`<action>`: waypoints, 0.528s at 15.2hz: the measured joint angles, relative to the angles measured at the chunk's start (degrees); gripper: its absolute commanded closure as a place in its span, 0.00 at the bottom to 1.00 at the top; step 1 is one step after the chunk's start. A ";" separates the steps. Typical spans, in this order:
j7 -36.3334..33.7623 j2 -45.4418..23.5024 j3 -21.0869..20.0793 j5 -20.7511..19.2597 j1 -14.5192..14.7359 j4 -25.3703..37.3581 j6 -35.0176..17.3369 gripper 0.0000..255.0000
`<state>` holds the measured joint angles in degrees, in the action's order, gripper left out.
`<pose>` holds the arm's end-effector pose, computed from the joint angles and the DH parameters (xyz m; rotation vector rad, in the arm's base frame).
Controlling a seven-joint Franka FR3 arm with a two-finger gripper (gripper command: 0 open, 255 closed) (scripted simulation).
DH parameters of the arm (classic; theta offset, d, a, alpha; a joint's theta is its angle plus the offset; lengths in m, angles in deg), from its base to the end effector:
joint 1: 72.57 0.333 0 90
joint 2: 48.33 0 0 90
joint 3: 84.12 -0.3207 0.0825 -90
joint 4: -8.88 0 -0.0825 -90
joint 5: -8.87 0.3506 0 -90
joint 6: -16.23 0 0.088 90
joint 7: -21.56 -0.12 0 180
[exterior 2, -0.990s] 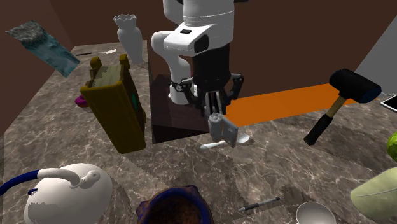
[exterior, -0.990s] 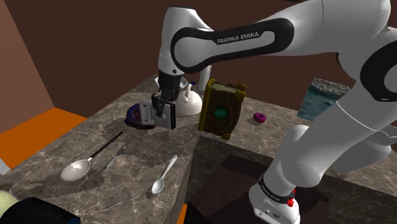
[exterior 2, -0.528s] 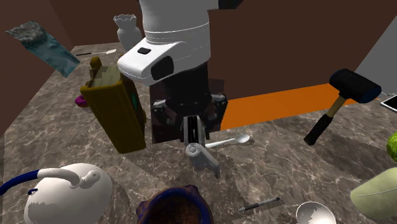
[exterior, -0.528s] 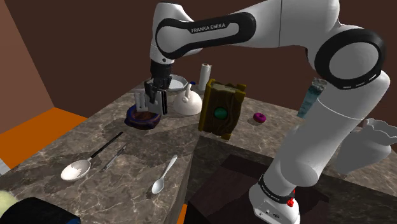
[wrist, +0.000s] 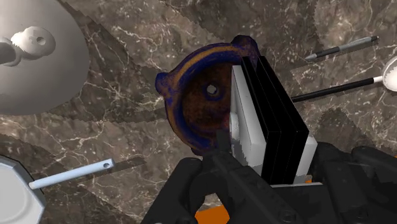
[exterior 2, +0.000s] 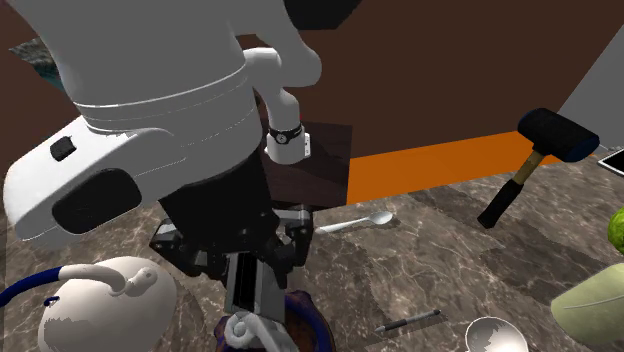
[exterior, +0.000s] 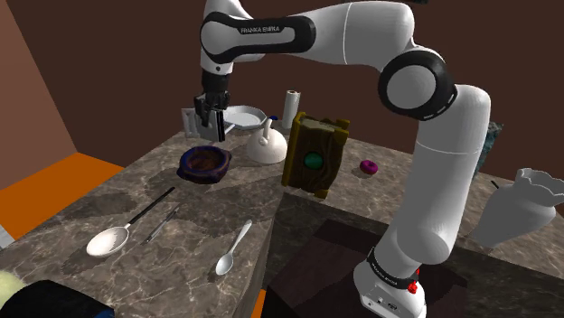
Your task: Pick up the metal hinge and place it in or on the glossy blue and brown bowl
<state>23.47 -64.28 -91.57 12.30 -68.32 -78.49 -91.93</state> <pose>0.6129 0.1227 0.5077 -3.0217 -0.3258 -0.1193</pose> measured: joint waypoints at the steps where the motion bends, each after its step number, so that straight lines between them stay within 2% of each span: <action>1: 0.25 -1.45 0.15 -0.13 -0.13 1.46 0.06 1.00; 8: 0.86 -3.16 0.30 -0.19 -0.28 -1.12 -4.17 1.00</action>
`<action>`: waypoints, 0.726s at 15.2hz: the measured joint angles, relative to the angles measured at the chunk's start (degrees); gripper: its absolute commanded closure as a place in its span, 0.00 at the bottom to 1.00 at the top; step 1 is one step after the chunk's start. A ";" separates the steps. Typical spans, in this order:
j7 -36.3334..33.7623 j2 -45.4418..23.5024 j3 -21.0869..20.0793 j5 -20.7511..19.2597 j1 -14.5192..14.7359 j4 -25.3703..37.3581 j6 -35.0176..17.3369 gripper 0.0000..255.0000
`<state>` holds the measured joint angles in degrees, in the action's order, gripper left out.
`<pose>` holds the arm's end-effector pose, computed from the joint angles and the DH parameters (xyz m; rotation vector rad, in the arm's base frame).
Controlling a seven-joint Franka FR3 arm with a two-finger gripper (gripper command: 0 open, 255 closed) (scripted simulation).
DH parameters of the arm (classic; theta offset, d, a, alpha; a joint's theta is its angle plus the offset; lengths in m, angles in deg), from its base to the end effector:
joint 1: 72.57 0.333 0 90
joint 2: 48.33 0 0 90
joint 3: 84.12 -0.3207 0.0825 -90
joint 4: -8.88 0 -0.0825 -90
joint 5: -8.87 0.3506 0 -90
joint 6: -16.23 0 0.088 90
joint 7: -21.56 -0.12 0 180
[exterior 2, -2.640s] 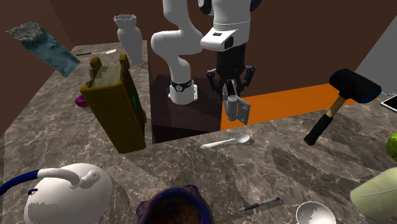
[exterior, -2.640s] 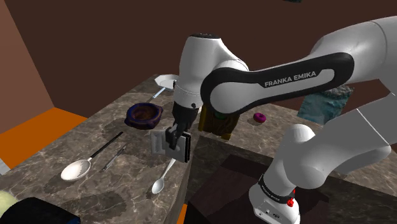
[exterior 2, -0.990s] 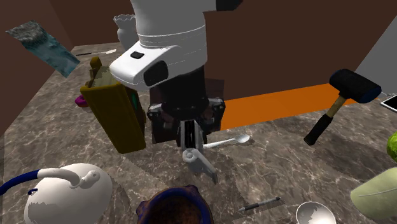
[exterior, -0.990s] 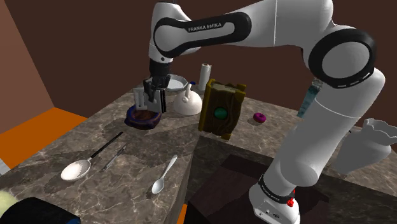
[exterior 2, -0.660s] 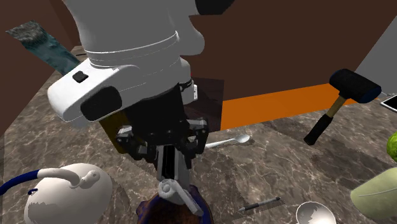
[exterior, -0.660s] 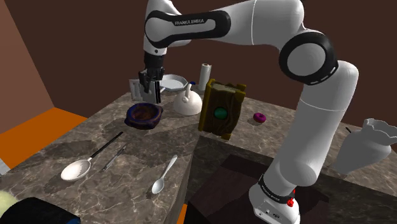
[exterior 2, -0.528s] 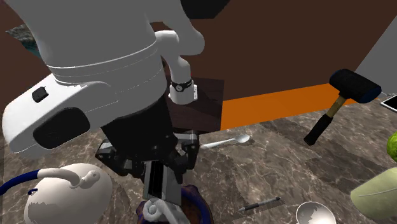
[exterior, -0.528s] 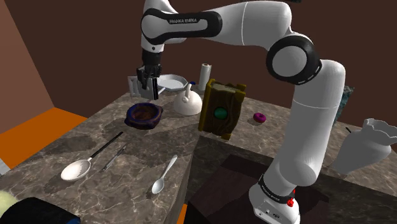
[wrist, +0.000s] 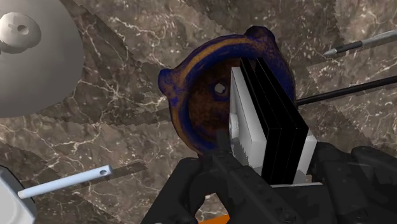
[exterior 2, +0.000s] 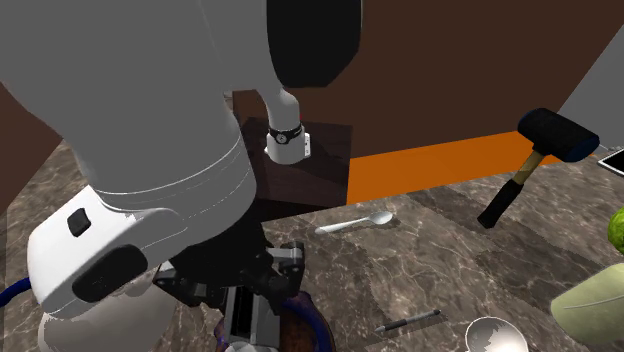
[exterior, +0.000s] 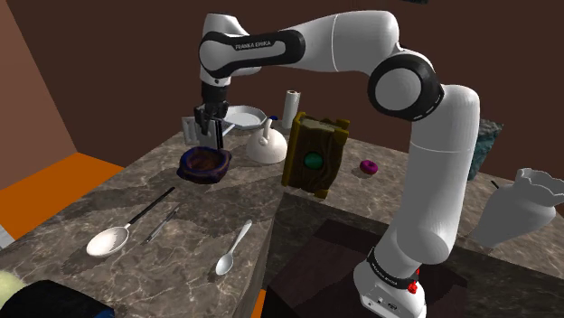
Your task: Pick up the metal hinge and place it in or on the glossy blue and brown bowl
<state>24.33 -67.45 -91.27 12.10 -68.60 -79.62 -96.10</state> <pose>0.6284 0.1178 0.4708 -3.0224 -0.3256 -0.1179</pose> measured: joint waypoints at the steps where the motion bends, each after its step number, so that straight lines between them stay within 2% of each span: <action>1: 0.03 0.14 -0.01 0.03 0.01 -0.98 -0.82 1.00; 8: 0.46 -1.02 0.05 0.05 -0.05 -4.62 -5.62 1.00; 11: 0.45 -1.21 0.05 0.04 -0.02 -4.84 -6.04 1.00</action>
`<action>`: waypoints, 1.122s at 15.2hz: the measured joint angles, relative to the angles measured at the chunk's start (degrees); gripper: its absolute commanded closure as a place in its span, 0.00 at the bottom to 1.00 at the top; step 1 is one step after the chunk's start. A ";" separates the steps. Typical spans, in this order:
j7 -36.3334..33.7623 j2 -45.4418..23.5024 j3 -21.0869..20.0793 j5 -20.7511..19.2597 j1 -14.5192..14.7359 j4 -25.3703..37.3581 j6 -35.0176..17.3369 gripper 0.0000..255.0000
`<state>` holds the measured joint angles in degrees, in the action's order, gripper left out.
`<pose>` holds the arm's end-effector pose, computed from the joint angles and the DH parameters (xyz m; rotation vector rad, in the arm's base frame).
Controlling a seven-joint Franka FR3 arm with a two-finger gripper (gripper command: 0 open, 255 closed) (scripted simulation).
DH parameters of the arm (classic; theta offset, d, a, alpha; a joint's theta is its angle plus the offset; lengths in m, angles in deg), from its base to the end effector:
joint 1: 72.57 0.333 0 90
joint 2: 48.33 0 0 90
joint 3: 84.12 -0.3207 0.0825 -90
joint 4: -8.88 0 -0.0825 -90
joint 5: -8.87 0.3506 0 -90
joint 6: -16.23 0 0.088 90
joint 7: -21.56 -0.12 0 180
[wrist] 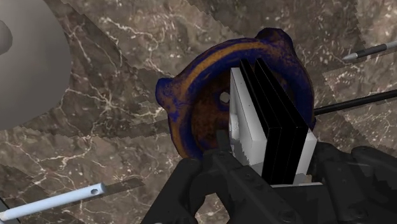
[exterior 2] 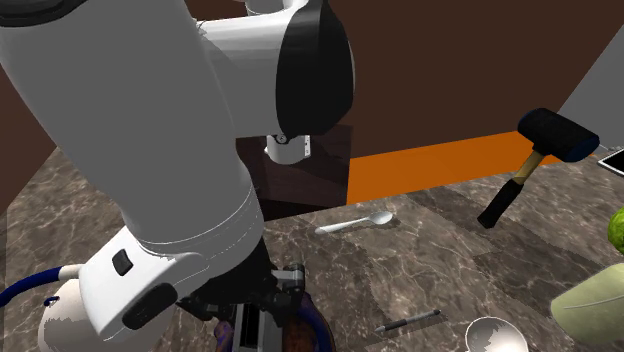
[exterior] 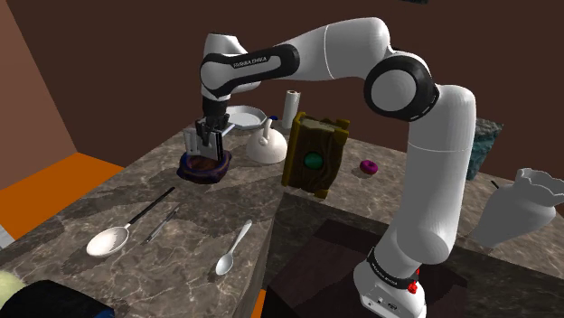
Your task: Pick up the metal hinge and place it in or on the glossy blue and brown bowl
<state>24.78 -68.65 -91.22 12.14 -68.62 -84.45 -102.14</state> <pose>0.6295 0.1174 0.4294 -3.0223 -0.3255 -0.1188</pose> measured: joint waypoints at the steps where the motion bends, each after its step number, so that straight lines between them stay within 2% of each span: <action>1: 0.00 -0.01 0.00 0.00 0.00 0.00 -0.02 1.00; 3: 0.00 -0.02 0.00 0.00 0.00 -0.01 -0.04 1.00; 4: 0.00 -0.03 0.00 0.00 0.00 -0.01 -0.05 0.00; 10: 0.00 -0.01 0.00 0.00 0.00 0.01 -0.06 0.00; 14: -0.01 1.81 0.02 0.12 -0.25 2.92 4.60 0.00; 17: 0.05 2.17 0.06 0.16 -0.36 3.97 6.05 0.00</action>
<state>24.84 -66.48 -91.16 12.30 -68.98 -80.49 -96.09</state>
